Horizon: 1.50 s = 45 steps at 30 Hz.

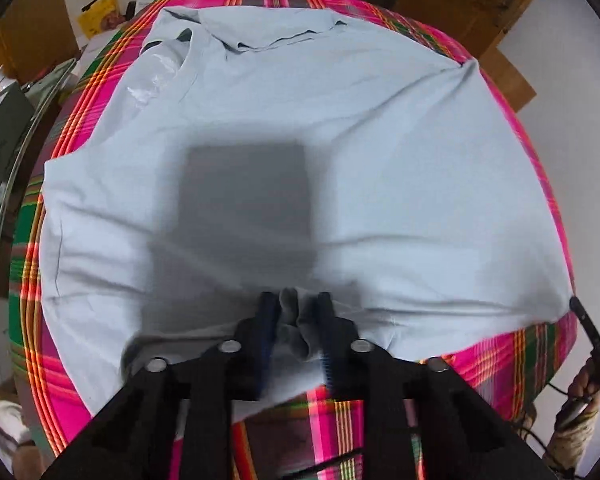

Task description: Fold clothes

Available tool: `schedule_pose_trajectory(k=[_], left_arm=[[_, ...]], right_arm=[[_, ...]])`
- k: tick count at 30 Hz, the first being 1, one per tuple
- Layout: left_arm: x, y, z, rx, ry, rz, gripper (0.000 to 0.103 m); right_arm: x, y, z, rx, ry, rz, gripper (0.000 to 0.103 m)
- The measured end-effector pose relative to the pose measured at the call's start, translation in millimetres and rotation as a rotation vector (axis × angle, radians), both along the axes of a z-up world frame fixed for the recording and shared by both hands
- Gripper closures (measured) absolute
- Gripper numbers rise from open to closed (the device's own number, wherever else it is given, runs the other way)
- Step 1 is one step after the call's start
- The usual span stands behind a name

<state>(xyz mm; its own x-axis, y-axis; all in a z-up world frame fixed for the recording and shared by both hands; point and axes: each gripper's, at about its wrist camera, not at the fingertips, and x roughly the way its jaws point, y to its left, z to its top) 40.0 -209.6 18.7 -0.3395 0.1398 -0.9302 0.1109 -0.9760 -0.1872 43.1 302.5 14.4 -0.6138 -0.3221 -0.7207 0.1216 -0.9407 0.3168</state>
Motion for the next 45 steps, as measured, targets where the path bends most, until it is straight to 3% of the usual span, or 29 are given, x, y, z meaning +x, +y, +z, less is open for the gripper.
schedule_pose_trajectory(k=[8, 17, 24, 28, 33, 37, 42, 45], left_arm=[[29, -6, 2, 0.056, 0.072, 0.059, 0.095], [77, -7, -6, 0.224, 0.073, 0.111, 0.097], [92, -5, -4, 0.209, 0.114, 0.129, 0.096], [92, -4, 1, 0.233, 0.137, 0.143, 0.092], [111, -18, 12, 0.297, 0.167, 0.175, 0.074], [147, -49, 21, 0.310, 0.211, 0.286, 0.068], [175, -77, 15, 0.330, 0.209, 0.419, 0.062], [183, -85, 11, 0.315, 0.190, 0.448, 0.060]], right_arm=[[2, 0, -6, -0.001, -0.014, -0.014, 0.100], [5, 17, -6, 0.003, -0.014, -0.074, 0.100], [0, -5, 7, 0.044, 0.022, -0.007, 0.100], [-4, -42, 25, 0.062, 0.074, 0.104, 0.099], [-9, -107, 41, 0.070, 0.133, 0.301, 0.097], [2, -173, 44, 0.088, 0.162, 0.501, 0.081], [24, -254, 39, 0.102, 0.180, 0.756, 0.077], [42, -291, 37, 0.115, 0.216, 0.880, 0.072]])
